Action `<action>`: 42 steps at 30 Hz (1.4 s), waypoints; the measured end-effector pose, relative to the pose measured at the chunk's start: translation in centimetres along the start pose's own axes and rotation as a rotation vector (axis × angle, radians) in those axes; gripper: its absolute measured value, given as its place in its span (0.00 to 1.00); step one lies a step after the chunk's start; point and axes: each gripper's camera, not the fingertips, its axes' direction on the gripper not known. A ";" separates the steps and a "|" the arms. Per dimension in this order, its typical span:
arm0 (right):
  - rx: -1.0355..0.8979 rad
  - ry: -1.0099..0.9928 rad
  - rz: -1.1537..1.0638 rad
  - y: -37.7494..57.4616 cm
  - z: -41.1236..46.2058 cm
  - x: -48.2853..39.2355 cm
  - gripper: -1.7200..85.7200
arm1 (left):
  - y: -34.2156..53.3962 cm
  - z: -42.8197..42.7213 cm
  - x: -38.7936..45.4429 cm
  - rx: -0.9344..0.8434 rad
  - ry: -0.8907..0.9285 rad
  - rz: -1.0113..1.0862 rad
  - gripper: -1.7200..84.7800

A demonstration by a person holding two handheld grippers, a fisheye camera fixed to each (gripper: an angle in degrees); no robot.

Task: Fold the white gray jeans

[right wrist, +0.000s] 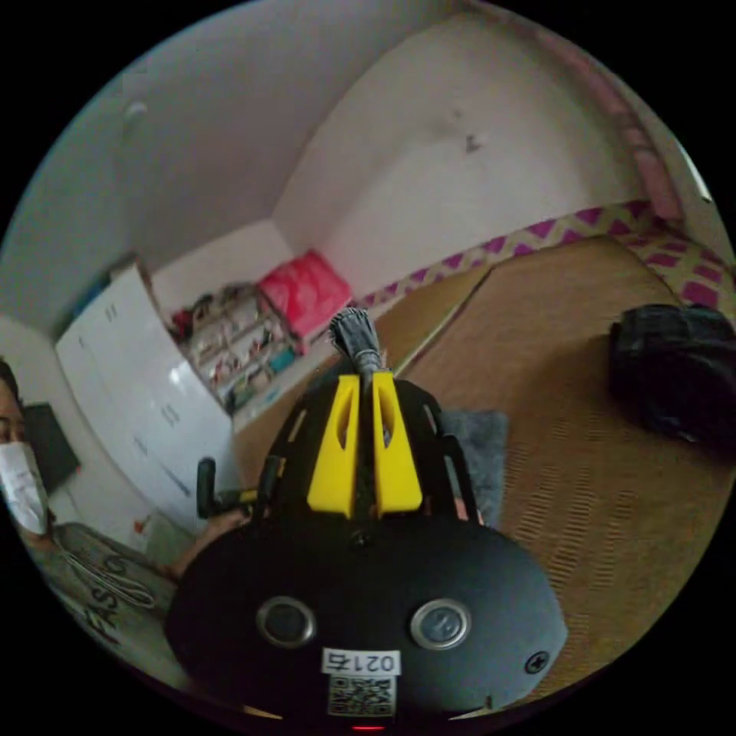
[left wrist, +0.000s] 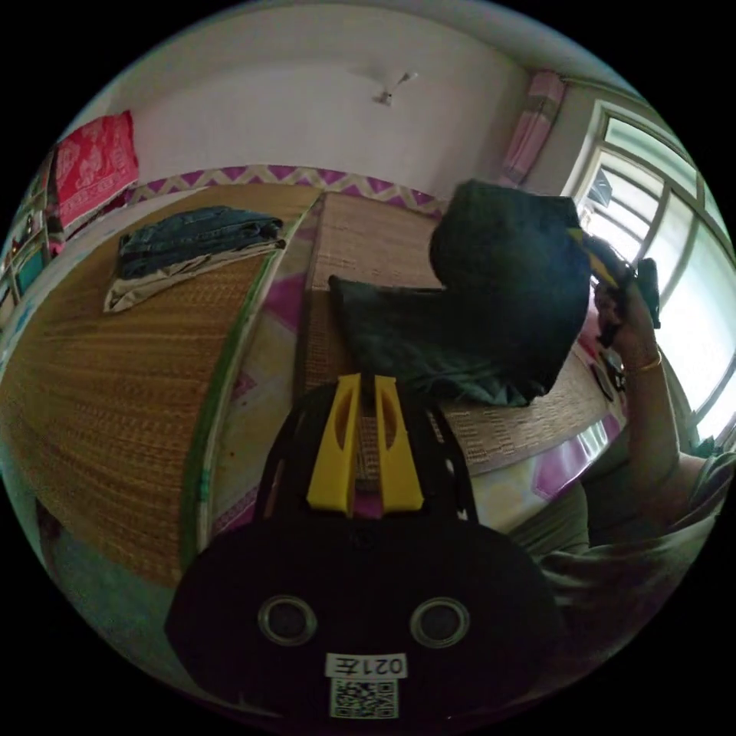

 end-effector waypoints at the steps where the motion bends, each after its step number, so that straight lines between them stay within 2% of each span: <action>1: 0.044 0.023 0.023 -0.7 -2.8 1.2 0.03 | -0.2 0.2 0.6 0.001 0.004 0.010 0.04; 3: 0.168 0.144 0.139 -2.4 -12.7 6.4 0.03 | -0.9 1.2 3.2 0.006 0.021 0.056 0.06; 6: 0.196 0.243 0.323 -1.2 -20.4 14.2 0.03 | -1.8 3.0 6.5 -0.003 0.055 0.098 0.06; 10: 0.089 0.343 0.550 2.2 -23.9 23.3 0.03 | -2.7 5.9 10.6 -0.044 0.088 0.152 0.07; 11: 0.035 0.343 0.624 3.1 -24.4 25.6 0.03 | -3.0 6.7 12.2 -0.056 0.089 0.186 0.07; 12: 0.070 0.274 0.656 3.6 -25.5 26.7 0.03 | -3.4 7.4 14.0 -0.064 0.090 0.236 0.08; 14: 0.089 0.227 0.655 2.6 -27.1 26.7 0.03 | -3.9 8.4 16.9 -0.076 0.081 0.323 0.10; 19: 0.033 0.266 0.592 -1.0 -29.6 25.1 0.05 | -4.9 12.1 25.1 -0.131 0.064 0.585 0.13; 24: 0.018 0.330 0.545 -2.1 -33.1 23.4 0.07 | -4.7 16.9 32.1 -0.177 -0.052 0.754 0.12; 29: 0.066 0.400 0.412 -2.7 -35.6 18.6 0.07 | -5.5 17.6 32.9 -0.204 -0.064 0.779 0.11; 34: 0.039 0.343 0.339 -3.2 -35.3 15.1 0.06 | -7.9 15.6 30.5 -0.249 0.163 0.670 0.13; 38: 0.053 0.282 0.342 -2.6 -34.4 13.0 0.05 | -8.8 16.6 30.0 -0.285 0.109 0.704 0.12; 42: 0.031 0.277 0.339 -1.7 -32.6 11.0 0.03 | -9.9 14.7 28.0 -0.210 0.078 0.693 0.05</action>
